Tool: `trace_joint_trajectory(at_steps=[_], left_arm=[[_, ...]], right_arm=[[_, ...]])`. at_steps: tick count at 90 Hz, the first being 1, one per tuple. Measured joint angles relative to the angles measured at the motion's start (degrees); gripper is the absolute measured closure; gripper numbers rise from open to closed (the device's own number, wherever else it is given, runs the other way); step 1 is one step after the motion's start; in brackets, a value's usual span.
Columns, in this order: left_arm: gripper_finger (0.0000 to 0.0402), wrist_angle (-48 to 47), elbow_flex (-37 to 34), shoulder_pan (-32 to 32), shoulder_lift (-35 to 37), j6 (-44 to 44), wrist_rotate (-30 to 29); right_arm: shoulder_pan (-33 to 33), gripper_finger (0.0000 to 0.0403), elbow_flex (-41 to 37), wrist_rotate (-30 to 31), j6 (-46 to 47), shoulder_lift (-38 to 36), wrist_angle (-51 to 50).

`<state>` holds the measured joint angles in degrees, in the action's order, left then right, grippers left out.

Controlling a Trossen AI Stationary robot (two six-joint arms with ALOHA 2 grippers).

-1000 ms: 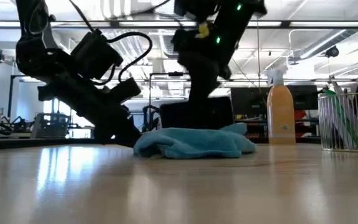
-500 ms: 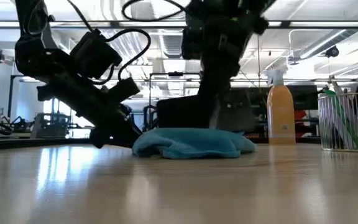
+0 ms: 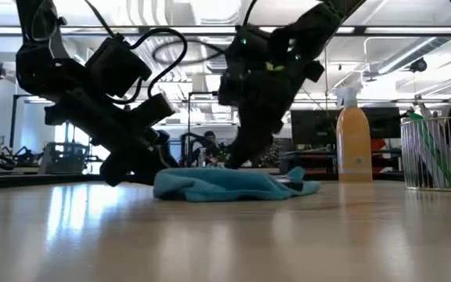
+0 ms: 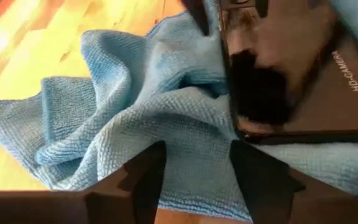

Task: Apply microfiber cloth
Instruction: Wipe the front and back of the black cellphone using the blue microfiber cloth

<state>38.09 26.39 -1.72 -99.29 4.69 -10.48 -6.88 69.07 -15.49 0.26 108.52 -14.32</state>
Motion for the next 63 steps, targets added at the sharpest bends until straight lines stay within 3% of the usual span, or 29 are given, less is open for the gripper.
trace_joint_trajectory(at_steps=[16,33,53,63], left_arm=[[0.0209,-0.64,0.0,-0.04,0.91,-0.44,-1.71],[0.0214,-0.64,-0.09,-0.09,4.46,-0.72,-2.08],[0.0223,-0.61,-0.04,-0.86,5.46,-4.32,-1.79],[0.0222,-1.83,0.0,-1.6,4.78,-5.95,-1.79]], right_arm=[[0.1,0.0213,0.84,2.43,-5.73,-0.76,-0.16],[3.03,0.0213,0.77,2.03,-10.05,-0.08,2.27],[5.29,0.0196,0.53,2.29,-7.86,1.17,2.19],[5.71,0.0167,0.48,6.64,-9.09,1.17,2.55]])
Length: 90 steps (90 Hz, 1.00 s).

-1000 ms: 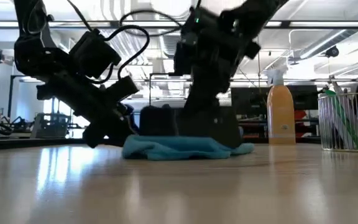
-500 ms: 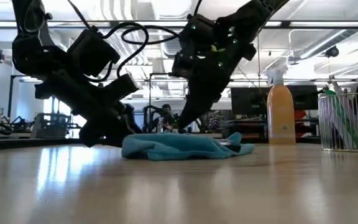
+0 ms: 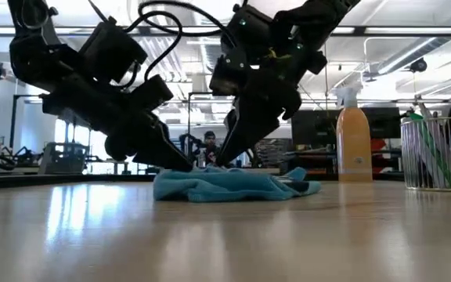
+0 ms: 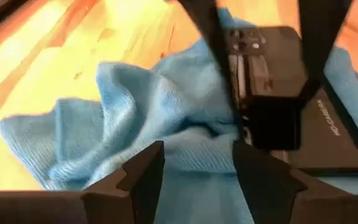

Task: Apply microfiber cloth
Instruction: Wipe the front and back of the black cellphone using the blue microfiber cloth

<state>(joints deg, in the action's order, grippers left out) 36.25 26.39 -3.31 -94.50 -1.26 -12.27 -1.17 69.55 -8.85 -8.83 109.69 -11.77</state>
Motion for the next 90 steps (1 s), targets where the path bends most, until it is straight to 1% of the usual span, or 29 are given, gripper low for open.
trace_joint_trajectory(at_steps=[10,20,29,44,49,59,64,74,86,90], left_arm=[[0.0218,-0.19,0.0,-1.03,-0.06,-1.88,-0.17],[0.0216,3.09,0.01,-2.82,-0.07,-3.09,-0.21],[0.0219,7.42,0.11,-3.97,-1.18,-3.81,-0.22],[0.0227,8.76,0.47,-4.24,-5.38,-5.46,-0.72],[0.0229,8.95,0.93,-4.24,-7.27,-5.97,-0.77],[0.0231,10.37,1.62,-4.26,-10.07,-7.34,-0.88],[0.0231,10.33,1.66,-4.24,-10.81,-7.68,-0.8],[0.0228,9.57,1.37,-4.24,-10.16,-7.87,-0.61],[0.0224,4.85,1.19,-4.2,-7.31,-7.09,-0.3],[0.0224,3.19,1.09,-4.2,-6.03,-6.55,-0.26]], right_arm=[[0.17,0.0144,-0.6,1.38,-1.49,0.95,1.23],[0.41,0.0132,-1.06,1.45,-1.21,2.68,2.45],[0.78,0.0129,-0.95,2.71,-0.66,3.27,2.73],[0.78,0.0133,-0.43,3.29,0.19,2.37,2.18],[0.45,0.0135,-0.4,4.95,-0.22,1.5,2.24],[-1.29,0.014,-0.28,10.68,-1.25,0.05,0.48],[-2.65,0.0141,-0.25,12.08,-1.53,-0.24,0.09],[-6.08,0.0146,-0.36,11.83,-1.3,-0.35,0.22],[-8.98,0.0154,-0.6,11.53,-2.37,1.49,0.74],[-9.63,0.0158,-0.6,10.25,-2.4,2.29,1.16]])
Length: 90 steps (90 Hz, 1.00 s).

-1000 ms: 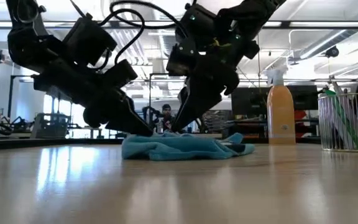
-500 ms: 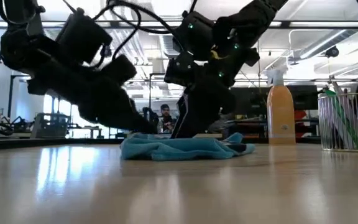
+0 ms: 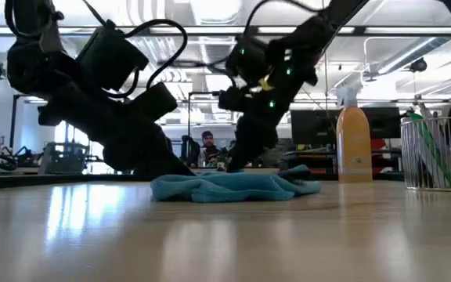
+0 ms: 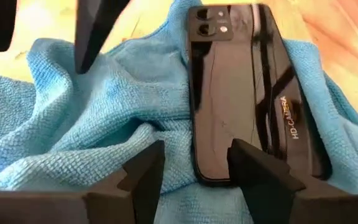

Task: Apply microfiber cloth
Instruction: Wipe the front and back of the black cellphone using the blue microfiber cloth

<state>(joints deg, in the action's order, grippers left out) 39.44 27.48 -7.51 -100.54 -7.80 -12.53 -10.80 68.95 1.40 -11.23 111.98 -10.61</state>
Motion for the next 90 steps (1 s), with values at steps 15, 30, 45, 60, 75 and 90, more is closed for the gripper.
trace_joint_trajectory(at_steps=[15,30,45,60,75,90], left_arm=[[0.0234,-3.95,-0.28,-0.04,4.18,2.84,0.1],[0.0247,-5.85,-0.41,0.0,4.68,2.57,0.11],[0.0258,-6.45,-0.57,-0.04,3.69,0.7,0.0],[0.0269,-6.74,-0.61,0.0,3.81,0.21,-0.01],[0.0278,-6.92,-0.57,0.0,4.23,1.65,-0.02],[0.0286,-9.1,-0.73,0.02,6.72,4.3,-0.22]], right_arm=[[-0.86,0.0187,0.12,-3.37,0.87,4.02,4.27],[0.41,0.0269,0.21,-3.1,-0.28,5.05,7.37],[2.37,0.0389,0.74,-4.37,-4.45,3.48,6.56],[5.16,0.0393,0.94,-12.61,-3.03,1.71,8.39],[8.52,0.04,0.96,-18.56,1.27,2.98,9.5],[10.71,0.0402,1.07,-18.82,3.86,6.21,12.64]])
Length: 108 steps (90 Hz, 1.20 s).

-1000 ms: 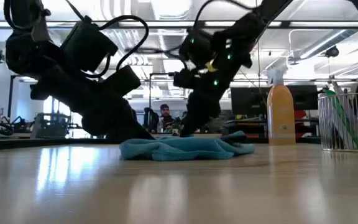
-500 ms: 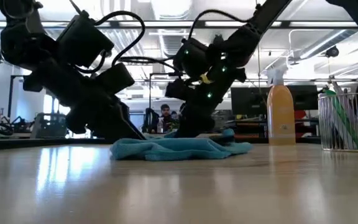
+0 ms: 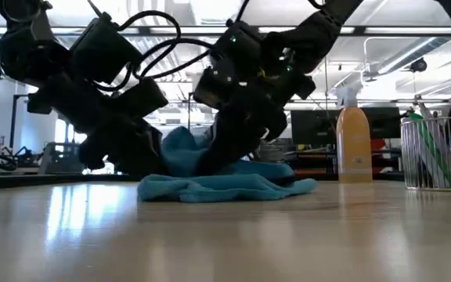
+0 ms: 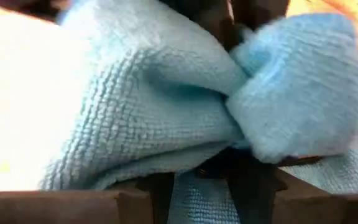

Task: Apply microfiber cloth
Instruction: Wipe the front and back of the black cellphone using the blue microfiber cloth

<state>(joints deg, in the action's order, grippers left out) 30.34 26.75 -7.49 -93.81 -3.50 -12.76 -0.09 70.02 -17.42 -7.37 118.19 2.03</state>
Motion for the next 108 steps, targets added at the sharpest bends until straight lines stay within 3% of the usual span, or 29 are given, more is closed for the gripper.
trace_joint_trajectory(at_steps=[23,37,68,108], left_arm=[[0.0286,-15.82,0.14,-1.73,10.84,-4.27,1.25],[0.029,-13.16,-1.02,-4.7,13.16,-6.72,1.25],[0.0303,-2.13,-1.47,-6.34,4.81,-7.53,1.18],[0.0303,9.21,-1.41,-6.73,-3.92,-9.54,1.23]], right_arm=[[-0.82,0.0403,0.11,0.46,8.05,4.18,6.5],[-1.33,0.0403,0.04,2.23,9.52,4.7,8.26],[-1.5,0.0403,-1.09,-1.07,8.23,-0.17,-1.41],[-1.36,0.0403,-14.31,1.71,9.34,-11.65,-3.03]])
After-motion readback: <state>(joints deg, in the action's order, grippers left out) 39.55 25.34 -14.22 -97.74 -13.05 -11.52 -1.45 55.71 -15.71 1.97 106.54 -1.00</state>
